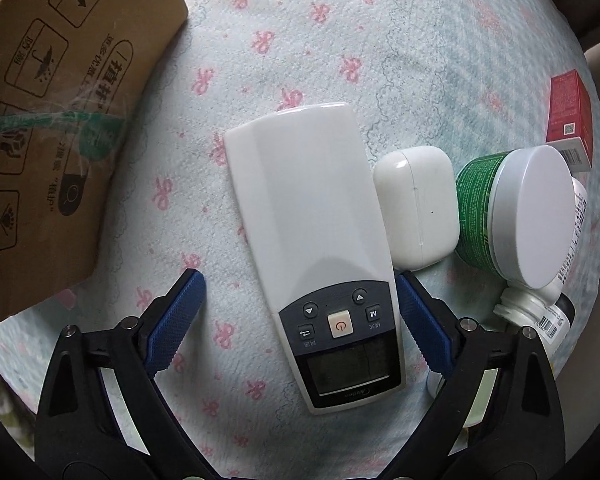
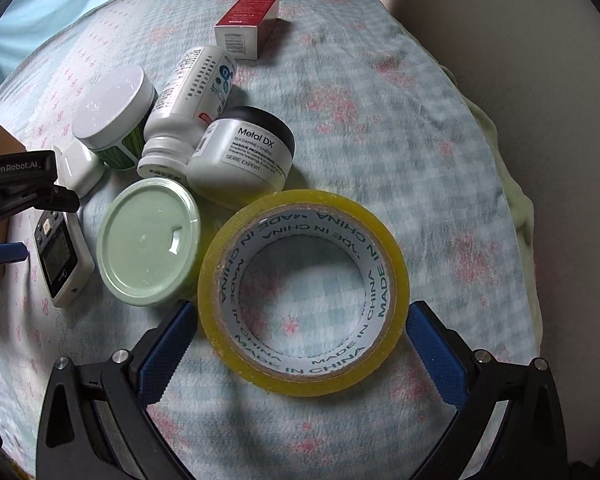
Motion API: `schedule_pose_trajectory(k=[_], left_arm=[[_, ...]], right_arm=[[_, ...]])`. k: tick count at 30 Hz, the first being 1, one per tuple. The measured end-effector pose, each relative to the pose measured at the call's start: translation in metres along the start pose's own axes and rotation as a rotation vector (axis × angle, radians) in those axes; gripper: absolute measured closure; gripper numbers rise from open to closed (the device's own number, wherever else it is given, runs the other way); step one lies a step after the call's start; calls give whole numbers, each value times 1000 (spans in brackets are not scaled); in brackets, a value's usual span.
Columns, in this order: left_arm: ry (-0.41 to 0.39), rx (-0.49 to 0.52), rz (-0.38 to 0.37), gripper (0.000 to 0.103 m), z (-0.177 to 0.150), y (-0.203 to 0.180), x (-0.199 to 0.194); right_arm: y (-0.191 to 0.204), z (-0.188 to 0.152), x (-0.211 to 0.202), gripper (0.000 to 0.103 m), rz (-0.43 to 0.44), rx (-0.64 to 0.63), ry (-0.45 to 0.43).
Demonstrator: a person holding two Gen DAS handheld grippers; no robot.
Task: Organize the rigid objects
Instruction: 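Lower the left gripper onto the white remote while the right gripper approaches the yellow tape, then close the left gripper on the remote while the right gripper grasps the tape roll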
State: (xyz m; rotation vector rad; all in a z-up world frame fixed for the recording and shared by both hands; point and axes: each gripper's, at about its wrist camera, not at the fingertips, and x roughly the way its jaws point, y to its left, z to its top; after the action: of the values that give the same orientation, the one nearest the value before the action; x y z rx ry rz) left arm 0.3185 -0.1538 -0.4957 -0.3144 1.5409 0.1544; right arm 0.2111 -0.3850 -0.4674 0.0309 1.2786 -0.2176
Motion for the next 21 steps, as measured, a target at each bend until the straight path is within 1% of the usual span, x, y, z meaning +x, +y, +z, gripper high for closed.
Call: schedule_pose_trajectory(k=[1,3,5,7,8,9,11,13,17,18,19,21], left_arm=[[9,-6,-4,12,3,1,1],[26,-23,-12,20,14,3,3],[44,-31,-8,24,25,0,0],[61,-24,3,26,30,-2,1],[65,-20,4,29,32,-4,0],[69,-14,1,34,35,-5,0],[75,10,7,42,35,-11,-6],[84,31,13,42,38,-16,-5],[90,38,1,43,43,-17,-2],[92,41,0,43,44,-17,-2],[92,47,1,43,42,-17,-2],[91,61,2,43,35,-16,-3]], right_arm=[[0,2,2,0,-3,-1,4],[0,7,5,0,-20,-10,10],[-2,12,9,0,-17,-19,18],[-3,16,14,0,-13,-30,32],[-2,18,16,0,-16,-37,37],[-2,20,17,0,-19,-46,44],[-3,26,24,0,-13,-59,71],[-4,38,35,0,0,-62,103],[-4,48,43,0,3,-88,147],[-4,50,44,2,12,-98,151],[-3,50,44,6,18,-106,156],[-3,50,43,6,13,-107,157]])
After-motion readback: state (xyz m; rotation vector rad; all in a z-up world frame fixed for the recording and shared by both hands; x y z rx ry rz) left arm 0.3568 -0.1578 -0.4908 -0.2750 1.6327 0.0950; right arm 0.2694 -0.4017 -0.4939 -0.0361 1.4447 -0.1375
